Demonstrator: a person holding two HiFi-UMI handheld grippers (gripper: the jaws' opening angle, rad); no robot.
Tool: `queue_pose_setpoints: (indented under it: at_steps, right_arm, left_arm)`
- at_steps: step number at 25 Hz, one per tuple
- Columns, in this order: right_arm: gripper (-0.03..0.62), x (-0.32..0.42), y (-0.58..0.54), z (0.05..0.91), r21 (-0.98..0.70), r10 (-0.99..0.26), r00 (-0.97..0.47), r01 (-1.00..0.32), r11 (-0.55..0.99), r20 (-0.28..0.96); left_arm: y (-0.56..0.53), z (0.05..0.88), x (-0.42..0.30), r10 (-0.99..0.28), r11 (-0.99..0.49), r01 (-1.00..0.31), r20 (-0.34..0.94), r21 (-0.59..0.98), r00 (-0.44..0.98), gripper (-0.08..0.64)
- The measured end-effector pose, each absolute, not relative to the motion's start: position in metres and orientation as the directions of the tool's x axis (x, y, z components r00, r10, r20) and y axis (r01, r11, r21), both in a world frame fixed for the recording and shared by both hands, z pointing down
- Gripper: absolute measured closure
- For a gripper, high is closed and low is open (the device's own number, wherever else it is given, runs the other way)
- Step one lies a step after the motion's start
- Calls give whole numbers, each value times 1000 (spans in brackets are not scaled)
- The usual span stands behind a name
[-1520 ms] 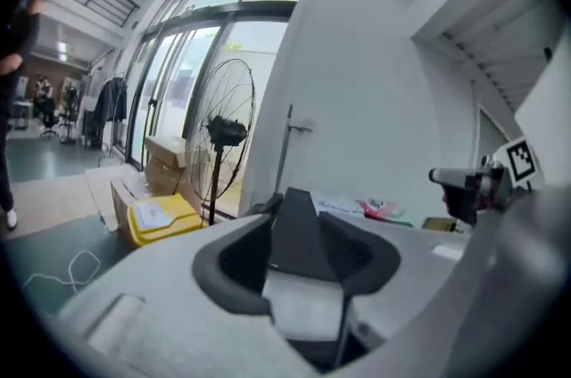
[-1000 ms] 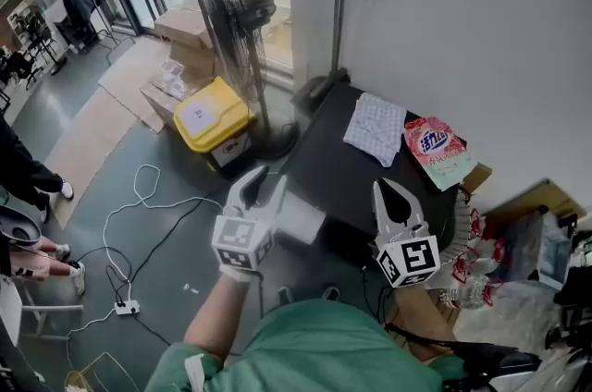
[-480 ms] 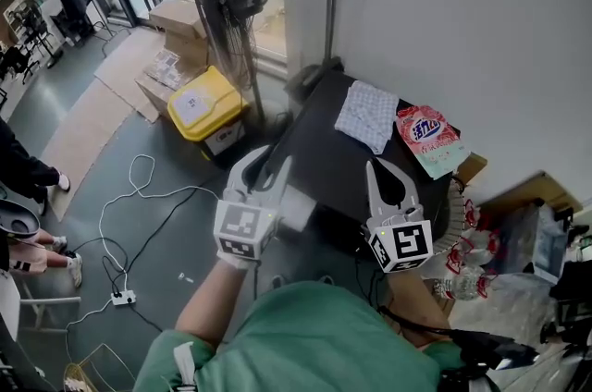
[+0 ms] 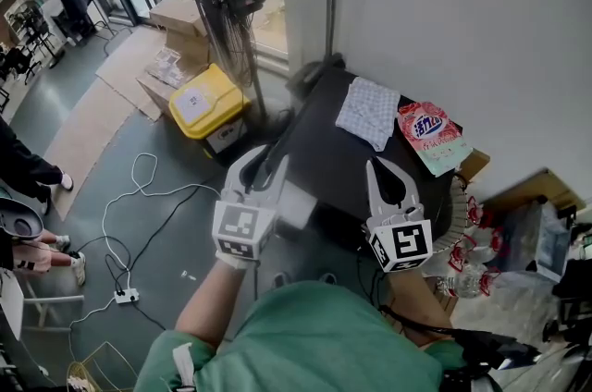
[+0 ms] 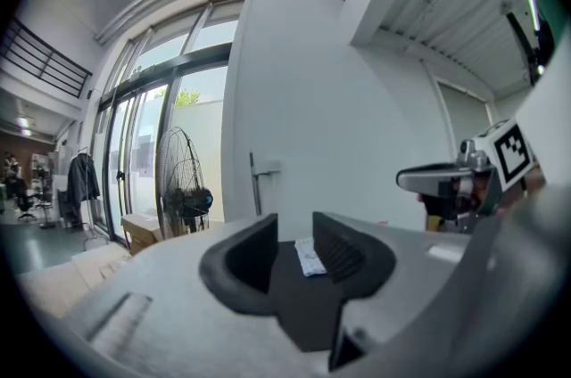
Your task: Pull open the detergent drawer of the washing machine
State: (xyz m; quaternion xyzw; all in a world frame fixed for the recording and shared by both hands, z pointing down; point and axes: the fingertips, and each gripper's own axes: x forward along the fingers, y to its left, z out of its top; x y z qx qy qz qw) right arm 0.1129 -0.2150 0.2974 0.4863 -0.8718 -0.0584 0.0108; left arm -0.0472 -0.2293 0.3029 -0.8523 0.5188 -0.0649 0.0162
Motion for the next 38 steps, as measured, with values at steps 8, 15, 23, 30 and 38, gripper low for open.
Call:
queue_pose_setpoints:
  at_steps: [8, 15, 23, 30, 38]
  right_arm:
    - [586, 114, -213, 301, 93, -846, -531, -845, 526, -39]
    - [588, 115, -211, 300, 92, -840, -541, -840, 535, -43]
    - [588, 118, -214, 302, 86, -836, -547, -836, 542, -43]
    - [588, 121, -220, 305, 82, -833, -552, -832, 548, -40]
    - [588, 131, -228, 308, 82, -825, -564, -825, 560, -42]
  left_arm:
    - [-227, 306, -44, -888, -458, -883, 105, -106, 448, 445]
    - [-226, 307, -43, -890, -453, -885, 112, -107, 442, 448]
    - [-228, 311, -39, -893, -445, -889, 115, -103, 434, 449]
    - [-234, 313, -38, -897, -437, -894, 119, -104, 425, 449]
    - [-241, 319, -31, -903, -423, -900, 127, -105, 410, 451]
